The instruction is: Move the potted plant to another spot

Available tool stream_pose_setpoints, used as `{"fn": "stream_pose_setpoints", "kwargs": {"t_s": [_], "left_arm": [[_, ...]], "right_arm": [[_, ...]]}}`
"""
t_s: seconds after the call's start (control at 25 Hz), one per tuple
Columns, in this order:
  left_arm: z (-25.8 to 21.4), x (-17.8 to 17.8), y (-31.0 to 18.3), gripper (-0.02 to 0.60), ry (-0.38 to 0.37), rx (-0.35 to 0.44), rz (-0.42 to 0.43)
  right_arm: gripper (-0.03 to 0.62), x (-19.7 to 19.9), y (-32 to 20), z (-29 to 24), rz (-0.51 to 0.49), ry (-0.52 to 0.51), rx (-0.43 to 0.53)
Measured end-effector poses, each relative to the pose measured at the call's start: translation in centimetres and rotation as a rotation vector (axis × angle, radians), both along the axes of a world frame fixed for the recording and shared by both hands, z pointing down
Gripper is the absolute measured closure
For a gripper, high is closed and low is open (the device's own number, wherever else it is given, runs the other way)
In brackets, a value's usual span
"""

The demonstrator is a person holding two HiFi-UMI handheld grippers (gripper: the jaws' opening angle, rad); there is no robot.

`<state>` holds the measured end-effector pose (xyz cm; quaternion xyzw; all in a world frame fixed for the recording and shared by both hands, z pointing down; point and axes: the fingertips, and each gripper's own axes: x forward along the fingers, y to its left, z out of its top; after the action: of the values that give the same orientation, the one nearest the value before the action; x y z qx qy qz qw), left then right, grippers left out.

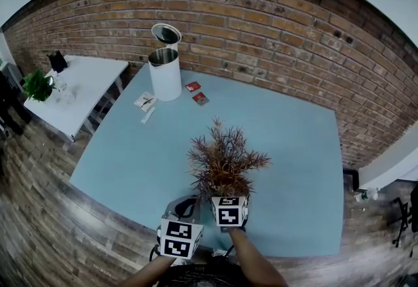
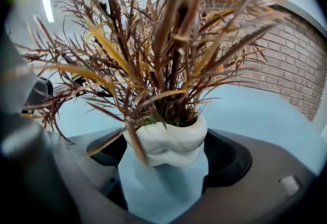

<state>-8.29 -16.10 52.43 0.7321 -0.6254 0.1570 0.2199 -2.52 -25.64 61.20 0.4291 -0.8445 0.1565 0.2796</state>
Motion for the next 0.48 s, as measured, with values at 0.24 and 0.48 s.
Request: {"fn": "stream_pose_setpoints", "kwargs": {"t_s": [0.24, 0.48], "left_arm": [[0.0, 1.6, -0.4, 0.58, 0.004, 0.001, 0.033], [-0.2, 3.6, -0.8, 0.58, 0.004, 0.004, 0.065]], "right_arm": [[0.125, 2.2, -0.3, -0.6, 0.04, 0.013, 0.013], [0.125, 4.7, -0.5, -0.7, 0.077, 0.016, 0.015]]}}
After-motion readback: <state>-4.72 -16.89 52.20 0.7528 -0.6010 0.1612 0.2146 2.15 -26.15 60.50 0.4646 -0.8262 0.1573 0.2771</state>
